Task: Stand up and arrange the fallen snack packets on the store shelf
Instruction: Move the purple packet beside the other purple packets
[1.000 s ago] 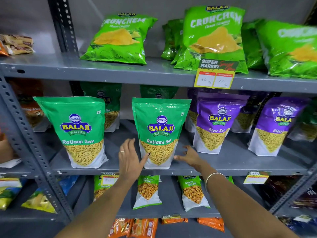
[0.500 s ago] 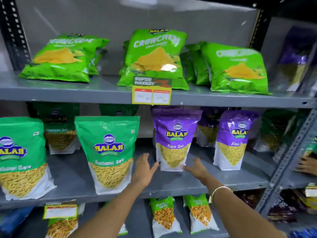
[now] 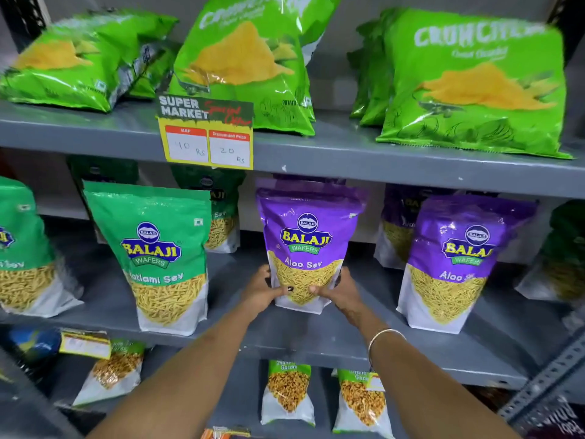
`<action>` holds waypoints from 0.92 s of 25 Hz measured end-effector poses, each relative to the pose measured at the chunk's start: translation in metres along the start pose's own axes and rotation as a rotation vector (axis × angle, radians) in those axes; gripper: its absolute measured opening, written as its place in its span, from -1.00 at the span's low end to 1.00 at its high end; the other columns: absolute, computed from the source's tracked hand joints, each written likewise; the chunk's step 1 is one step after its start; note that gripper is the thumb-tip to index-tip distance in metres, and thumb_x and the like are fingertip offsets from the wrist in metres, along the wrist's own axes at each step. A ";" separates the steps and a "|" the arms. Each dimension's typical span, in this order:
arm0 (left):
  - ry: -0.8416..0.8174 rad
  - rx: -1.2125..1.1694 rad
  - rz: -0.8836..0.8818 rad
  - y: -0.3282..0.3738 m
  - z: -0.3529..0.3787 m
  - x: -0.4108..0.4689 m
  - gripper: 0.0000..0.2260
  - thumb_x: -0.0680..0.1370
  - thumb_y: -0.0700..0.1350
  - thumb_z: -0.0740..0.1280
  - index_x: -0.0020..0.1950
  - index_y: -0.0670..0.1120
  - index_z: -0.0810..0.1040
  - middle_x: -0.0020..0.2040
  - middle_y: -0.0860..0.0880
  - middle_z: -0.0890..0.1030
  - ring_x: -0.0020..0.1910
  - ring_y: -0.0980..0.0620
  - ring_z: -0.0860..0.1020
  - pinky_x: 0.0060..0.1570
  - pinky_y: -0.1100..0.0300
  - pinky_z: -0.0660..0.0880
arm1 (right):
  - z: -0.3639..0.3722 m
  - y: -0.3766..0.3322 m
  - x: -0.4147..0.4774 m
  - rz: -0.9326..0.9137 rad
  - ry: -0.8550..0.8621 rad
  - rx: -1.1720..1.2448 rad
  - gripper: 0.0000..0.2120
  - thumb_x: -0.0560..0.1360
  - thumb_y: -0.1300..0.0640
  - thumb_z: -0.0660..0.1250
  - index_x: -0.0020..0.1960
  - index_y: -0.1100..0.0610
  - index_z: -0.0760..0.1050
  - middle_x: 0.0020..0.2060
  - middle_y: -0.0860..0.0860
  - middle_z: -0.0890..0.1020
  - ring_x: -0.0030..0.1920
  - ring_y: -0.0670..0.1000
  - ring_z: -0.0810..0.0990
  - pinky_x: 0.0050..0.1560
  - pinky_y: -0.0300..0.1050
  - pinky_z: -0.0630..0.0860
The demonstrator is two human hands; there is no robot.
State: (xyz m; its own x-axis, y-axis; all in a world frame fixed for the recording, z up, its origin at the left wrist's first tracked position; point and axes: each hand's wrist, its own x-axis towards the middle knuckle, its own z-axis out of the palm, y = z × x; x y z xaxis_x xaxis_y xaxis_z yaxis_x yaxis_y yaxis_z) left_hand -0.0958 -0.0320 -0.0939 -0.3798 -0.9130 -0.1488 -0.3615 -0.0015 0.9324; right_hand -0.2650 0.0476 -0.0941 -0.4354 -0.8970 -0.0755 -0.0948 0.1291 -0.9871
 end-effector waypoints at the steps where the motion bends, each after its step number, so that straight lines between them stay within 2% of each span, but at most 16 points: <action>1: 0.014 0.029 -0.018 -0.004 0.001 0.001 -0.47 0.29 -0.12 0.52 0.22 -0.09 0.44 0.17 -0.11 0.60 0.19 -0.09 0.54 0.20 0.03 0.48 | 0.000 0.001 -0.002 -0.009 -0.013 0.018 -0.52 0.31 0.47 0.44 0.13 0.25 0.36 0.06 0.09 0.61 -0.12 -0.11 0.63 -0.24 -0.39 0.57; 3: 0.034 0.099 -0.045 -0.029 0.002 0.017 -0.42 0.10 0.20 0.53 0.05 0.09 0.48 0.12 0.01 0.64 0.18 -0.08 0.56 0.24 -0.11 0.47 | -0.002 0.003 -0.010 -0.009 -0.020 -0.003 -0.53 0.32 0.47 0.43 0.16 0.24 0.36 0.03 0.09 0.59 -0.11 -0.12 0.62 -0.29 -0.43 0.55; 5: 0.026 0.145 -0.045 -0.064 0.008 0.045 -0.37 0.00 0.34 0.48 -0.01 0.16 0.51 0.12 0.06 0.66 0.18 -0.09 0.57 0.22 -0.16 0.47 | -0.004 0.004 -0.019 0.003 -0.018 -0.032 -0.46 0.31 0.41 0.46 0.23 0.30 0.35 0.08 0.11 0.57 0.01 0.01 0.57 -0.26 -0.42 0.56; 7: 0.031 0.191 -0.045 -0.073 0.009 0.046 -0.35 -0.04 0.34 0.48 -0.02 0.14 0.52 0.09 0.04 0.67 0.15 -0.09 0.59 0.18 -0.14 0.51 | -0.005 0.001 -0.031 -0.004 -0.043 -0.060 -0.43 0.32 0.40 0.47 0.26 0.30 0.33 0.07 0.09 0.56 -0.01 0.00 0.56 -0.28 -0.45 0.54; 9: 0.040 0.211 -0.042 -0.063 0.006 0.026 -0.33 -0.07 0.34 0.47 -0.05 0.08 0.53 0.08 0.01 0.68 0.13 -0.08 0.60 0.17 -0.12 0.52 | -0.006 0.000 -0.041 0.014 -0.054 -0.060 -0.42 0.33 0.42 0.45 0.28 0.30 0.32 0.07 0.10 0.55 -0.08 -0.09 0.55 -0.34 -0.53 0.51; 11: 0.037 0.229 -0.042 -0.040 0.001 -0.007 -0.38 -0.05 0.33 0.44 -0.11 0.06 0.52 0.07 -0.01 0.68 0.13 -0.07 0.60 0.20 -0.12 0.49 | -0.005 0.000 -0.050 0.013 -0.042 -0.079 -0.40 0.32 0.42 0.45 0.30 0.31 0.31 0.15 0.18 0.55 -0.01 -0.02 0.55 -0.33 -0.55 0.50; 13: 0.035 0.285 -0.026 -0.013 -0.004 -0.042 -0.42 0.06 0.30 0.46 -0.04 0.03 0.53 0.12 -0.01 0.66 0.18 -0.08 0.57 0.27 -0.09 0.40 | -0.006 0.001 -0.055 0.013 -0.022 -0.101 -0.38 0.31 0.40 0.47 0.31 0.31 0.31 0.23 0.21 0.54 0.08 0.04 0.52 -0.24 -0.46 0.53; 15: 0.057 0.393 -0.026 -0.005 -0.004 -0.056 -0.45 0.24 0.21 0.47 0.12 -0.03 0.52 0.19 -0.01 0.61 0.27 -0.08 0.50 0.35 -0.06 0.26 | -0.007 0.002 -0.058 0.032 -0.029 -0.119 -0.37 0.31 0.36 0.49 0.31 0.29 0.31 0.25 0.21 0.54 0.10 0.05 0.52 -0.09 -0.30 0.55; 17: 0.077 0.442 -0.021 -0.005 -0.003 -0.060 -0.45 0.30 0.19 0.45 0.19 -0.04 0.50 0.24 -0.02 0.59 0.31 -0.08 0.47 0.39 -0.12 0.17 | -0.008 0.002 -0.063 0.037 -0.049 -0.131 -0.36 0.31 0.34 0.50 0.32 0.27 0.31 0.26 0.20 0.54 0.13 0.07 0.53 0.06 -0.12 0.52; 18: 0.078 0.449 -0.014 -0.006 -0.003 -0.061 -0.45 0.30 0.20 0.45 0.20 -0.04 0.49 0.25 -0.03 0.59 0.31 -0.08 0.46 0.40 -0.13 0.16 | -0.009 0.002 -0.064 0.044 -0.057 -0.137 -0.36 0.31 0.34 0.49 0.31 0.27 0.31 0.26 0.20 0.54 0.13 0.07 0.54 0.06 -0.12 0.53; 19: 0.077 0.456 -0.009 -0.008 -0.003 -0.061 -0.44 0.30 0.20 0.45 0.20 -0.04 0.48 0.25 -0.03 0.58 0.32 -0.07 0.46 0.41 -0.13 0.15 | -0.010 0.002 -0.065 0.049 -0.064 -0.144 -0.40 0.32 0.35 0.48 0.29 0.27 0.32 0.24 0.19 0.55 0.09 0.06 0.55 -0.02 -0.20 0.55; 21: 0.074 0.468 0.000 -0.010 -0.001 -0.062 -0.44 0.30 0.21 0.44 0.20 -0.03 0.49 0.25 -0.02 0.59 0.31 -0.06 0.47 0.41 -0.15 0.14 | -0.010 -0.001 -0.070 0.057 -0.097 -0.161 -0.50 0.36 0.40 0.42 0.23 0.23 0.33 0.11 0.15 0.56 -0.08 -0.06 0.56 -0.34 -0.44 0.51; 23: 0.102 0.467 0.022 -0.011 0.000 -0.066 -0.45 0.30 0.21 0.44 0.19 -0.02 0.50 0.25 -0.01 0.59 0.30 -0.05 0.48 0.42 -0.16 0.12 | -0.010 -0.004 -0.072 0.061 -0.123 -0.151 -0.54 0.39 0.43 0.38 0.21 0.18 0.32 0.03 0.11 0.52 -0.16 -0.17 0.50 -0.52 -0.52 0.41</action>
State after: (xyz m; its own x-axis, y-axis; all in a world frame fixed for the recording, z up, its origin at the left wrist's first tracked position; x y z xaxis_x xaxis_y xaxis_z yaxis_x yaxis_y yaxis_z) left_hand -0.0669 0.0278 -0.0941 -0.3150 -0.9461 -0.0755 -0.7073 0.1810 0.6834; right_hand -0.2423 0.1165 -0.0831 -0.3326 -0.9293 -0.1607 -0.2091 0.2388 -0.9483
